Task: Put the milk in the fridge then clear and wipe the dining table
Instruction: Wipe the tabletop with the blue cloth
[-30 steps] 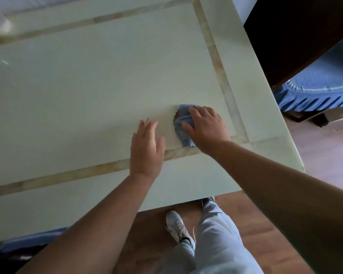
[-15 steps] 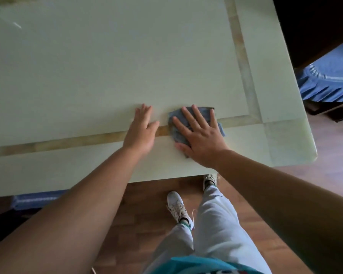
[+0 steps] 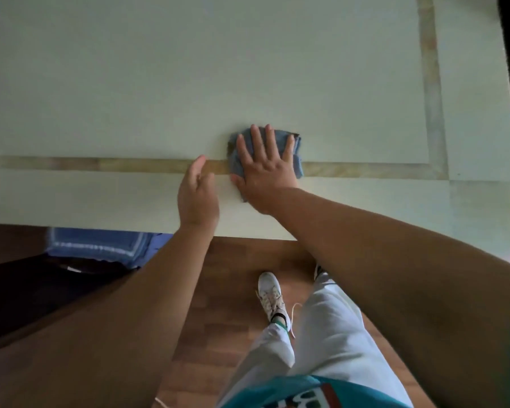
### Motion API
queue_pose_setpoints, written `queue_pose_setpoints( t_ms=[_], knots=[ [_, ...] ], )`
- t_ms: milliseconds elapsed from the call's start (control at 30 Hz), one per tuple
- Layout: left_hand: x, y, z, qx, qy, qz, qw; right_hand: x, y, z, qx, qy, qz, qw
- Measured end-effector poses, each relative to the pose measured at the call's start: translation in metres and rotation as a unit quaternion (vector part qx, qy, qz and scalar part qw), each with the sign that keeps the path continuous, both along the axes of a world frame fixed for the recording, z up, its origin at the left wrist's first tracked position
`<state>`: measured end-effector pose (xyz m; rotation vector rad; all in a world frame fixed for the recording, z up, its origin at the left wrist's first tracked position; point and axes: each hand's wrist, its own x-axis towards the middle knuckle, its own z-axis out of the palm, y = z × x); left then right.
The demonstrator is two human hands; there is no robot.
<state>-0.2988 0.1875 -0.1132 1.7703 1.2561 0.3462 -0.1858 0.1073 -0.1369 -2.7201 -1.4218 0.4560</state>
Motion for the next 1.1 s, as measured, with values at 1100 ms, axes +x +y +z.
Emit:
queue_pose_setpoints(
  t_ms=[1100],
  knots=[
    [0.234, -0.106, -0.025, 0.261, 0.098, -0.397, 0.875, 0.204, -0.135, -0.004, -0.025, -0.055, -0.056, 0.997]
  ],
)
